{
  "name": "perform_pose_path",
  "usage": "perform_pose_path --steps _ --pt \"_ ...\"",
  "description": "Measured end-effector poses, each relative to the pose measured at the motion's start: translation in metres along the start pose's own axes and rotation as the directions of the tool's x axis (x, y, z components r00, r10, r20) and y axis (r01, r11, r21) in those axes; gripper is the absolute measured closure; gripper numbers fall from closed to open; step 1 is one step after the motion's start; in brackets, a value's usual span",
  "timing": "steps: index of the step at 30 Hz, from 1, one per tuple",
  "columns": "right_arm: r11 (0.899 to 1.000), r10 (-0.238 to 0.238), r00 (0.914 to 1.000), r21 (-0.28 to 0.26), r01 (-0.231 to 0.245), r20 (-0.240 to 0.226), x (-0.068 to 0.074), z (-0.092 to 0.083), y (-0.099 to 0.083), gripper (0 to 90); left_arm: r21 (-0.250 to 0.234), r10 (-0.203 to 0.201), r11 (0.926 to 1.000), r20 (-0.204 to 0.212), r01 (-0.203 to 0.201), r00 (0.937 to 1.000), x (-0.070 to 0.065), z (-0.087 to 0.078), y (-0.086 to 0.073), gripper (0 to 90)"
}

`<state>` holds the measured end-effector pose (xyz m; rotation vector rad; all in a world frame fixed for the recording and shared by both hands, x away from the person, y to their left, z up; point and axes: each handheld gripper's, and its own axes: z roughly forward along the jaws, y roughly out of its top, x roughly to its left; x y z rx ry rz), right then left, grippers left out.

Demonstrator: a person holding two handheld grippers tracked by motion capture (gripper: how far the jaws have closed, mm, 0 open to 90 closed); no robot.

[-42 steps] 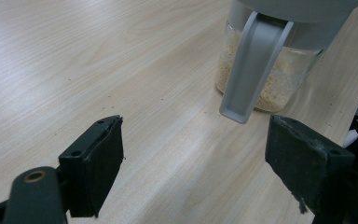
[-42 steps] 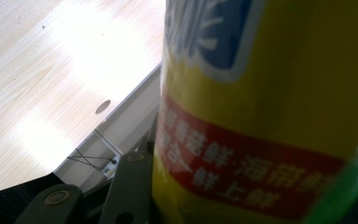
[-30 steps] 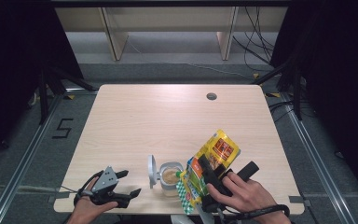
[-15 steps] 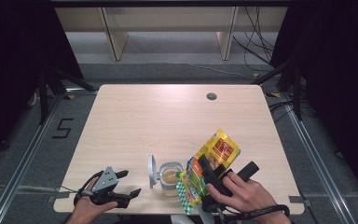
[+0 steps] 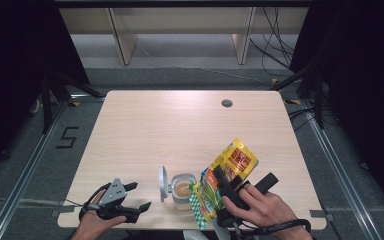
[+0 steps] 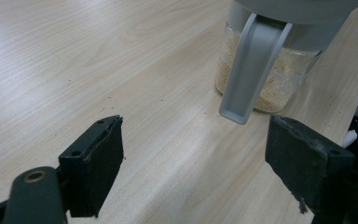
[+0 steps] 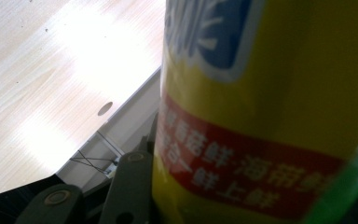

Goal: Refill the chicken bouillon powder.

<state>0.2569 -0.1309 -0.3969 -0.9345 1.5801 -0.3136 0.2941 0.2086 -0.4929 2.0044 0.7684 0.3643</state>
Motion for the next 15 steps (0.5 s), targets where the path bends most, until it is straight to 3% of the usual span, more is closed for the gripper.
perform_pose_path --steps 15 --pt "1.000 0.005 1.0000 0.004 -0.005 0.000 0.0005 0.0001 -0.0014 66.7 0.000 0.000 1.0000 0.000 0.000 1.0000 0.0001 -0.0001 0.0000 18.8"
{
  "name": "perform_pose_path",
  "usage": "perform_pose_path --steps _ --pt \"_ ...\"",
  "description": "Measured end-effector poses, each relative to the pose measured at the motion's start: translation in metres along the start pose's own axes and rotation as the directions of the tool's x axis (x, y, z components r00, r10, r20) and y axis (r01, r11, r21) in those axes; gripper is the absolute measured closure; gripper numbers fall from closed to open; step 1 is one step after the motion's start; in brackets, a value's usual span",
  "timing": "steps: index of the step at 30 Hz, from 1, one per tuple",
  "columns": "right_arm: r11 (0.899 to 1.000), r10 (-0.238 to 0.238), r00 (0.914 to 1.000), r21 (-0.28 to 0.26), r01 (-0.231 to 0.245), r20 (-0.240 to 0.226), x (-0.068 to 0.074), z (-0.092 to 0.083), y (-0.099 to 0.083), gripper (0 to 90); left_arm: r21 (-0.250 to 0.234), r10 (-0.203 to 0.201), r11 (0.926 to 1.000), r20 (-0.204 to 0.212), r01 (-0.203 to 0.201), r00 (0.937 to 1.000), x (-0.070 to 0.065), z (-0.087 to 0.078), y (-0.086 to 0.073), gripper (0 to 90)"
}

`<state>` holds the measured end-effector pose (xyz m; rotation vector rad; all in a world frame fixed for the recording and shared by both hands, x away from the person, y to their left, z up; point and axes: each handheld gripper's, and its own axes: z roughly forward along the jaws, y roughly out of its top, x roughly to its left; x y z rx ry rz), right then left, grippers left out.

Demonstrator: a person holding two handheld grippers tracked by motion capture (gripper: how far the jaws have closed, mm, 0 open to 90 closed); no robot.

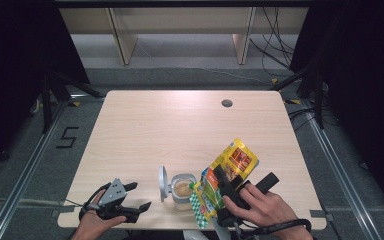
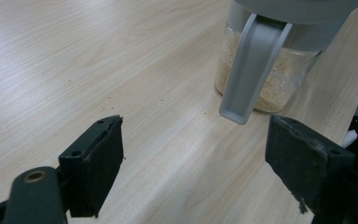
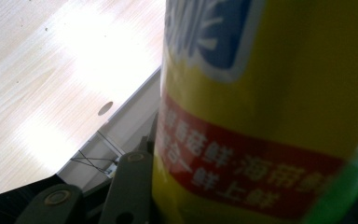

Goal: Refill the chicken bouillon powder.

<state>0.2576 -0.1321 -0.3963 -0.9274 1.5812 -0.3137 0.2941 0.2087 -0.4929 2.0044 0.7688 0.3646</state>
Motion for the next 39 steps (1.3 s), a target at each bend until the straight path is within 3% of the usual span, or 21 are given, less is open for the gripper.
perform_pose_path --steps 13,18,20,21,28,31,39 --pt "1.000 0.000 0.9999 0.005 0.000 0.013 0.0006 0.0000 -0.0001 66.8 0.001 0.003 1.0000 -0.004 -0.003 1.0000 0.0003 -0.0003 0.0001 18.8" --pt "1.000 0.007 1.0000 -0.001 -0.007 -0.005 0.0006 0.0005 -0.0008 66.7 0.003 0.004 1.0000 -0.005 -0.004 1.0000 0.0005 -0.0004 0.0000 18.8" --pt "1.000 -0.009 1.0000 -0.011 0.009 -0.002 -0.0006 0.0013 -0.0009 66.7 -0.001 0.000 1.0000 -0.001 0.000 1.0000 0.0001 -0.0002 0.0000 18.8" --pt "1.000 0.007 1.0000 -0.003 -0.007 -0.005 0.0006 0.0007 -0.0009 66.7 0.003 0.004 1.0000 -0.005 -0.004 1.0000 0.0006 -0.0004 0.0001 18.8" --pt "1.000 -0.006 1.0000 -0.010 0.006 -0.003 -0.0003 0.0015 -0.0011 66.8 0.014 0.017 0.9998 -0.011 -0.017 0.9998 0.0016 -0.0012 0.0002 18.8" --pt "1.000 0.009 0.9999 -0.004 -0.009 -0.008 0.0008 0.0010 -0.0015 66.7 0.001 0.002 1.0000 -0.004 -0.002 1.0000 0.0004 -0.0004 0.0000 18.8" --pt "1.000 0.018 0.9997 -0.005 -0.018 -0.015 0.0022 0.0018 -0.0016 66.8 0.015 0.018 0.9997 -0.010 -0.018 0.9998 0.0017 -0.0012 0.0002 18.8"
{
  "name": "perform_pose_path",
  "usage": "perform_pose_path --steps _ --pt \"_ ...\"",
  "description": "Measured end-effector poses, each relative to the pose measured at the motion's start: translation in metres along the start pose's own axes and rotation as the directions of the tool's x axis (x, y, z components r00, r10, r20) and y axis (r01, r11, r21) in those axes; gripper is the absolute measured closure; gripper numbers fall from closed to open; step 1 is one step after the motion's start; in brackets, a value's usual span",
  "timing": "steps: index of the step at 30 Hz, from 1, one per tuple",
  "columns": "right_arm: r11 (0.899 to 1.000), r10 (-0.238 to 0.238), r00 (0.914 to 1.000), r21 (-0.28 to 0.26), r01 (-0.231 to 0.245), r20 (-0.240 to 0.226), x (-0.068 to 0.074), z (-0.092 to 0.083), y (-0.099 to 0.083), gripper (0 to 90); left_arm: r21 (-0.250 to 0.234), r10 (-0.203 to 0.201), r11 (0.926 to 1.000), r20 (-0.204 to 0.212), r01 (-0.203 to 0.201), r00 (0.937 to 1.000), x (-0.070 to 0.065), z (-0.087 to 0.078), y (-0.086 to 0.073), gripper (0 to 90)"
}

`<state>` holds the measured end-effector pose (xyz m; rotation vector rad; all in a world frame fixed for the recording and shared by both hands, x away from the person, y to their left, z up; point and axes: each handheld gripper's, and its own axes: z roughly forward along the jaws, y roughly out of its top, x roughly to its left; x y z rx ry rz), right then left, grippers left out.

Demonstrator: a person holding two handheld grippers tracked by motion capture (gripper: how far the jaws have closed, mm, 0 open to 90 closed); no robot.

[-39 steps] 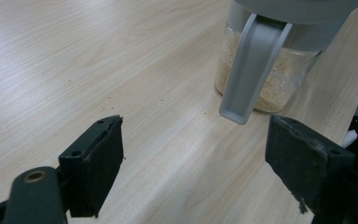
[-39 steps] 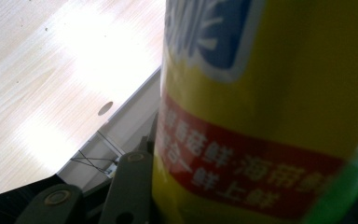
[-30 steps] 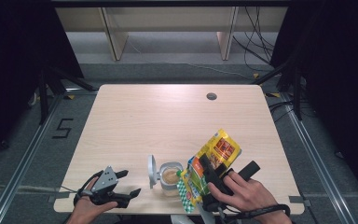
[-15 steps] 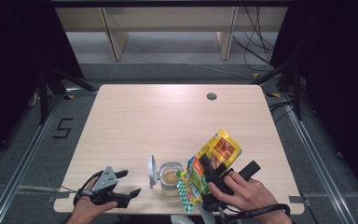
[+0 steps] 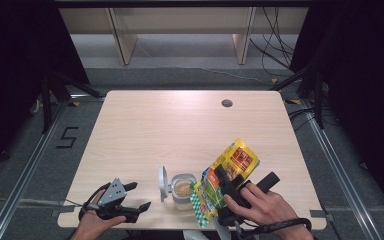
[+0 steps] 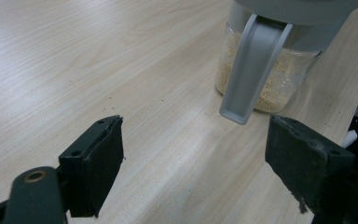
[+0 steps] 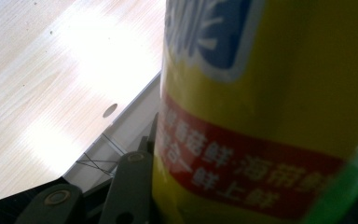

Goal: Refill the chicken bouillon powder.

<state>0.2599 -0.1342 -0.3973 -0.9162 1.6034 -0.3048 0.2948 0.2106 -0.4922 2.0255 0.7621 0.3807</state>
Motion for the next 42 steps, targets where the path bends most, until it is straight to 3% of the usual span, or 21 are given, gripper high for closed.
perform_pose_path --steps 5,16,17,20,23,27,29,31,38,42 --pt "1.000 0.003 1.0000 0.001 -0.003 -0.001 0.0002 0.0001 -0.0004 66.8 -0.017 -0.019 0.9997 0.007 0.019 0.9998 -0.0014 0.0006 0.0000 18.8" --pt "1.000 0.003 1.0000 -0.006 -0.003 0.005 0.0016 0.0015 -0.0005 66.8 -0.005 -0.007 1.0000 0.002 0.007 1.0000 -0.0004 0.0004 -0.0001 18.8" --pt "1.000 0.007 0.9999 -0.006 -0.008 -0.008 0.0015 0.0015 -0.0006 66.8 -0.021 -0.025 0.9995 0.010 0.026 0.9996 -0.0019 0.0014 -0.0002 18.8" --pt "1.000 0.010 0.9999 -0.011 -0.010 -0.005 0.0019 0.0019 -0.0007 66.8 0.000 -0.001 1.0000 0.000 0.001 1.0000 0.0000 0.0002 -0.0001 18.8" --pt "1.000 0.007 1.0000 -0.014 -0.007 -0.002 0.0014 0.0020 -0.0002 66.8 -0.022 -0.029 0.9993 0.010 0.029 0.9995 -0.0021 0.0016 -0.0003 18.8" --pt "1.000 0.009 1.0000 -0.014 -0.009 -0.002 0.0006 0.0016 0.0009 66.8 -0.018 -0.026 0.9995 0.015 0.026 0.9996 -0.0018 0.0023 -0.0005 18.8" --pt "1.000 -0.002 1.0000 -0.024 0.002 0.006 -0.0002 0.0023 0.0021 66.8 -0.015 0.001 0.9999 0.015 -0.001 0.9999 -0.0004 0.0020 0.0000 18.8" --pt "1.000 0.008 1.0000 -0.022 -0.007 0.002 -0.0002 0.0017 0.0032 66.8 -0.020 -0.026 0.9995 0.012 0.026 0.9996 -0.0019 0.0023 -0.0006 18.8" --pt "0.999 0.016 0.9998 -0.032 -0.015 0.009 -0.0003 0.0021 0.0070 66.8 -0.008 -0.011 0.9999 0.012 0.011 0.9999 -0.0007 0.0016 -0.0004 18.8" --pt "0.999 0.016 0.9999 -0.036 -0.016 0.003 -0.0006 0.0025 0.0072 66.8 -0.019 -0.027 0.9995 0.010 0.027 0.9996 -0.0020 0.0021 -0.0006 18.8"
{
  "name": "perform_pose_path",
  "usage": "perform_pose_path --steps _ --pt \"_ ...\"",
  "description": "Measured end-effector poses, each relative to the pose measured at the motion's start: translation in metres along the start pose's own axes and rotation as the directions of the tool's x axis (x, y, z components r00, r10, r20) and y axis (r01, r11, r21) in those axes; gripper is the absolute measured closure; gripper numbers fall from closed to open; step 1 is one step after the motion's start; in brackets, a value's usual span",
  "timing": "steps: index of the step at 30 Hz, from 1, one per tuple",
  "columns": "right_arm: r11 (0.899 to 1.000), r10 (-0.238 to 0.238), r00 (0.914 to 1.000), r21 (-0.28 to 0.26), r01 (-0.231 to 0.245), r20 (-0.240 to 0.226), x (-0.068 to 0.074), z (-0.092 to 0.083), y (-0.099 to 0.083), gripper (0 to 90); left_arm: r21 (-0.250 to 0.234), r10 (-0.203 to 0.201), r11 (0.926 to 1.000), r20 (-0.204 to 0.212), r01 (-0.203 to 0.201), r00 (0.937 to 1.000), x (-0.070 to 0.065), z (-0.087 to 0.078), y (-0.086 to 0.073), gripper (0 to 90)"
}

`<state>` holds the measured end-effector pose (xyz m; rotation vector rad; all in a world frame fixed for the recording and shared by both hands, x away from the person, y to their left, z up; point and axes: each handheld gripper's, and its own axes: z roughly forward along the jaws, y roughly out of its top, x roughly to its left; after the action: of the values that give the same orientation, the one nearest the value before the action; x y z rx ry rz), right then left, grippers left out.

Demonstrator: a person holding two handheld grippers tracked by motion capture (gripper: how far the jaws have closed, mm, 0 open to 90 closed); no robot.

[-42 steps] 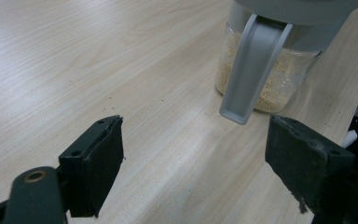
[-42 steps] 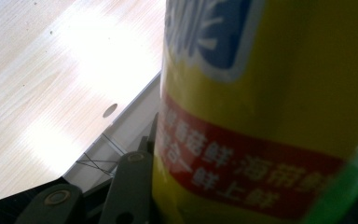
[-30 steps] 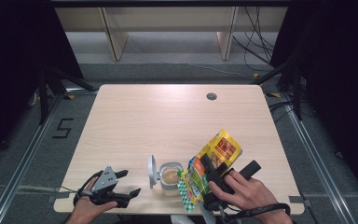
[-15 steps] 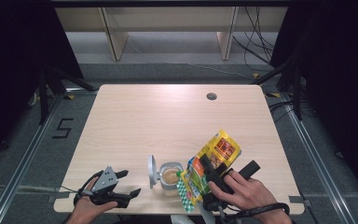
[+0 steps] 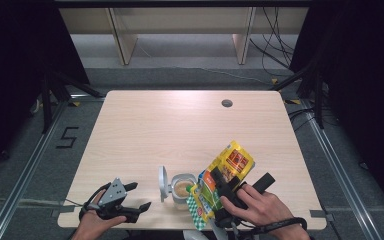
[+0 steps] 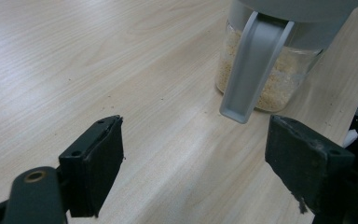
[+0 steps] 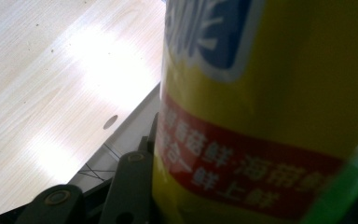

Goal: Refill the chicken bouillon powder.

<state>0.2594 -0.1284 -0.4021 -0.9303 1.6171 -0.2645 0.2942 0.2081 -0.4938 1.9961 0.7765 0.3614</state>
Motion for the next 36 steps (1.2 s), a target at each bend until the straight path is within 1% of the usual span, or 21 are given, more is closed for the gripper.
perform_pose_path --steps 1,2,3,4,7,9,14,16,17,19,20,21,22,23,24,28,29,30,31,34,36 --pt "1.000 0.001 1.0000 0.001 -0.001 0.001 0.0001 -0.0001 -0.0001 66.8 -0.002 -0.001 1.0000 0.001 0.001 1.0000 0.0001 0.0002 0.0000 18.8" --pt "1.000 -0.001 0.9999 0.007 0.001 0.016 0.0003 -0.0005 -0.0001 66.8 0.011 0.012 0.9999 -0.004 -0.012 0.9999 0.0009 -0.0008 0.0002 18.8" --pt "1.000 -0.016 0.9999 -0.010 0.016 0.005 -0.0016 0.0004 -0.0004 66.8 -0.002 -0.001 1.0000 0.003 0.001 1.0000 0.0001 0.0003 -0.0001 18.8" --pt "1.000 -0.003 1.0000 -0.002 0.003 0.005 -0.0008 -0.0005 -0.0006 66.8 -0.001 0.001 1.0000 0.003 -0.001 1.0000 0.0002 0.0002 -0.0001 18.8" --pt "1.000 0.007 1.0000 0.003 -0.007 0.004 -0.0004 -0.0012 -0.0010 66.8 -0.001 -0.001 1.0000 0.002 0.001 1.0000 0.0002 0.0002 0.0000 18.8" --pt "1.000 0.008 1.0000 0.003 -0.008 0.004 -0.0005 -0.0012 -0.0009 66.8 -0.001 0.000 1.0000 0.002 0.000 1.0000 0.0002 0.0002 -0.0001 18.8" --pt "1.000 0.006 0.9999 -0.006 -0.006 0.008 -0.0013 -0.0013 0.0009 66.8 0.014 0.019 0.9997 0.002 -0.020 0.9998 0.0016 -0.0007 0.0003 18.8" --pt "1.000 -0.004 1.0000 -0.013 0.004 0.008 -0.0021 -0.0010 0.0019 66.8 0.009 0.011 0.9999 0.001 -0.011 0.9999 0.0010 -0.0004 0.0001 18.8" --pt "1.000 -0.005 0.9997 -0.004 0.005 0.024 -0.0016 -0.0014 0.0024 66.8 0.009 0.010 0.9999 -0.001 -0.010 0.9999 0.0009 -0.0006 0.0001 18.8" --pt "1.000 0.003 0.9997 -0.003 -0.003 0.024 -0.0012 -0.0017 0.0031 66.8 0.010 0.011 0.9999 -0.003 -0.011 0.9999 0.0008 -0.0007 0.0001 18.8" --pt "1.000 0.005 0.9997 -0.005 -0.004 0.024 -0.0012 -0.0017 0.0032 66.8 -0.001 -0.001 1.0000 0.000 0.001 1.0000 0.0001 0.0001 0.0000 18.8" --pt "1.000 0.004 0.9997 -0.007 -0.004 0.023 -0.0014 -0.0017 0.0035 66.8 -0.002 0.004 1.0000 0.002 -0.004 1.0000 0.0005 0.0000 0.0001 18.8" --pt "1.000 0.007 0.9999 -0.014 -0.007 0.009 -0.0017 -0.0013 0.0036 66.8 -0.002 0.006 1.0000 0.002 -0.006 1.0000 0.0006 0.0000 0.0001 18.8" --pt "1.000 0.007 0.9997 -0.008 -0.007 0.023 -0.0013 -0.0017 0.0038 66.8 -0.002 0.004 1.0000 0.002 -0.004 1.0000 0.0005 -0.0001 0.0001 18.8" --pt "1.000 0.009 0.9999 -0.017 -0.009 0.007 -0.0020 -0.0014 0.0037 66.8 -0.002 -0.001 1.0000 0.002 0.001 1.0000 0.0001 0.0000 0.0000 18.8" --pt "1.000 0.014 0.9998 -0.019 -0.014 0.012 -0.0022 -0.0017 0.0031 66.8 -0.002 0.001 1.0000 0.002 -0.001 1.0000 0.0002 0.0001 0.0002 18.8" --pt "1.000 0.013 0.9998 -0.023 -0.013 0.012 -0.0025 -0.0017 0.0028 66.9 -0.004 0.008 1.0000 0.001 -0.008 1.0000 0.0008 0.0003 0.0000 18.8" --pt "0.999 -0.021 0.9996 -0.043 0.022 0.018 -0.0053 -0.0005 0.0029 66.9 -0.006 0.006 1.0000 0.001 -0.006 1.0000 0.0008 0.0004 0.0000 18.8" --pt "1.000 0.017 0.9998 -0.023 -0.016 0.014 -0.0027 -0.0020 0.0026 67.0 0.004 0.016 0.9999 0.001 -0.016 0.9999 0.0015 -0.0007 0.0006 18.8" --pt "0.999 0.022 0.9997 -0.026 -0.022 0.011 -0.0026 -0.0020 0.0023 67.1 0.009 0.015 0.9998 -0.006 -0.015 0.9999 0.0013 -0.0018 0.0005 18.8" --pt "1.000 0.021 0.9997 -0.023 -0.020 0.010 -0.0025 -0.0024 0.0020 67.1 0.001 0.021 0.9998 -0.004 -0.021 0.9998 0.0013 -0.0019 0.0010 18.8"
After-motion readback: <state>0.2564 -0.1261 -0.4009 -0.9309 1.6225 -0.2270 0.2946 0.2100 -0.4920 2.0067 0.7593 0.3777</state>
